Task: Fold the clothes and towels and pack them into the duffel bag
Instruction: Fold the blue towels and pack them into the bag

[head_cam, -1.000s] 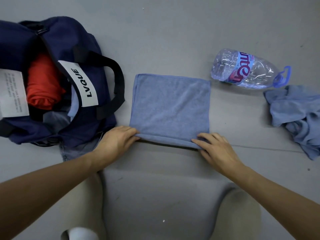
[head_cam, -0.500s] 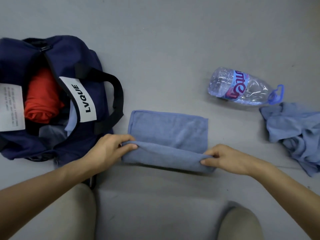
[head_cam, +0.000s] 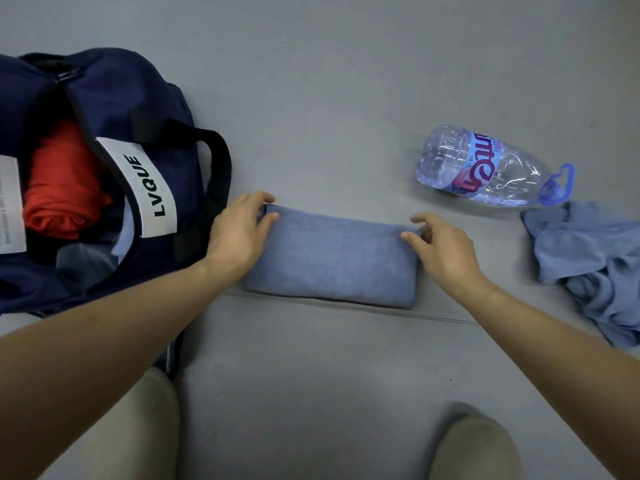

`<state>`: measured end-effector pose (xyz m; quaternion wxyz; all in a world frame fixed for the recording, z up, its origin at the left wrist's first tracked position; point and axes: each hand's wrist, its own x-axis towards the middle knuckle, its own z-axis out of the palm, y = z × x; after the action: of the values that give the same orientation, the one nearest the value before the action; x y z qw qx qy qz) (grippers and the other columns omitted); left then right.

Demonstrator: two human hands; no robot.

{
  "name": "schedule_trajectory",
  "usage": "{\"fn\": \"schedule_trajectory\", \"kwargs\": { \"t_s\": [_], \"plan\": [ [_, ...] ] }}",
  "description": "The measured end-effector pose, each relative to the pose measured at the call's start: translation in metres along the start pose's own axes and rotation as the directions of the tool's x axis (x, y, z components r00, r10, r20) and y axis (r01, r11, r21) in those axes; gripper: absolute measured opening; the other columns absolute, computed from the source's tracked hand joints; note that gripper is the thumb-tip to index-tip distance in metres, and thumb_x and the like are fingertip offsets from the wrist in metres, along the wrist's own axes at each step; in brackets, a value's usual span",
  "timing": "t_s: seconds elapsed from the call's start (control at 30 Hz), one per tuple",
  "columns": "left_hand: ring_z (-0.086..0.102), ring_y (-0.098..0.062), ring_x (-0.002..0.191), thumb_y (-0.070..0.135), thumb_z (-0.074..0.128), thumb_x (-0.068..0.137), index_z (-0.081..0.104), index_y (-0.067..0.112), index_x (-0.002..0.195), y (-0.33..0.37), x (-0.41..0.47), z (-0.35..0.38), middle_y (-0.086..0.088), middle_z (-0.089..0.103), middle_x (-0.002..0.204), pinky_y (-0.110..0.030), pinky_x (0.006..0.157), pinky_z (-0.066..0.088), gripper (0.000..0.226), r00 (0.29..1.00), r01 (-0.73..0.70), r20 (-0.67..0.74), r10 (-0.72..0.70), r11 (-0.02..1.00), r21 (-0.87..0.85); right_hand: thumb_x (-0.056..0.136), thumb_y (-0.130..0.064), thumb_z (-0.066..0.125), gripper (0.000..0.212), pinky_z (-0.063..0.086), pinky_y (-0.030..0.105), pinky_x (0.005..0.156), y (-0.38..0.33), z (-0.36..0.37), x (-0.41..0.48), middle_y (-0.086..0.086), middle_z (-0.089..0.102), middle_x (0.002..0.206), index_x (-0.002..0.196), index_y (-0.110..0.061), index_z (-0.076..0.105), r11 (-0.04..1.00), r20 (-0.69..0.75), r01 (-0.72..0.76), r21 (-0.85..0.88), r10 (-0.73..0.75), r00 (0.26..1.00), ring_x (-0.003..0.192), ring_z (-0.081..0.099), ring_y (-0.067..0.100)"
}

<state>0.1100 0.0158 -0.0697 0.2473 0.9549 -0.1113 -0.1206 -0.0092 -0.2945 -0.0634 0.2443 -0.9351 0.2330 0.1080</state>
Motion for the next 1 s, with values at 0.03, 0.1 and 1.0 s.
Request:
{"fn": "schedule_trajectory", "kwargs": {
  "t_s": [0.03, 0.1, 1.0],
  "plan": [
    [0.059, -0.028, 0.101, 0.027, 0.057, 0.098, 0.061, 0.021, 0.127, 0.002, -0.007, 0.003, -0.004, 0.061, 0.122, -0.039, 0.083, 0.047, 0.029, 0.994, -0.088, -0.054, 0.095, 0.988, 0.129, 0.094, -0.034, 0.063, 0.039, 0.045, 0.039, 0.093, 0.003, 0.003, -0.002, 0.006, 0.062, 0.125, 0.131, -0.021, 0.059, 0.991, -0.022, 0.092, -0.093, -0.094, 0.995, 0.116, 0.055, 0.030],
    [0.057, -0.037, 0.094, 0.017, 0.061, 0.094, 0.062, 0.017, 0.125, 0.006, -0.029, 0.011, -0.009, 0.058, 0.125, -0.046, 0.078, 0.049, 0.032, 0.943, -0.301, -0.054, 0.329, 0.909, 0.289, 0.092, -0.032, 0.065, 0.050, 0.044, 0.046, 0.104, 0.008, 0.010, -0.010, 0.013, 0.048, 0.147, 0.139, -0.017, 0.054, 0.904, -0.015, 0.350, -0.245, -0.364, 0.931, 0.131, 0.046, 0.037],
    [0.031, -0.039, 0.146, 0.016, 0.057, 0.094, 0.052, 0.017, 0.144, 0.019, -0.064, 0.055, -0.018, 0.040, 0.155, -0.052, 0.121, 0.021, 0.050, 0.767, -0.640, 0.179, 0.616, 0.716, 0.280, 0.081, -0.037, 0.069, 0.054, 0.052, 0.038, 0.086, -0.014, 0.067, -0.118, 0.008, 0.048, 0.148, 0.133, -0.026, 0.057, 0.599, 0.291, 0.729, -0.331, -0.670, 0.683, 0.114, 0.054, 0.028]
  ]
}}
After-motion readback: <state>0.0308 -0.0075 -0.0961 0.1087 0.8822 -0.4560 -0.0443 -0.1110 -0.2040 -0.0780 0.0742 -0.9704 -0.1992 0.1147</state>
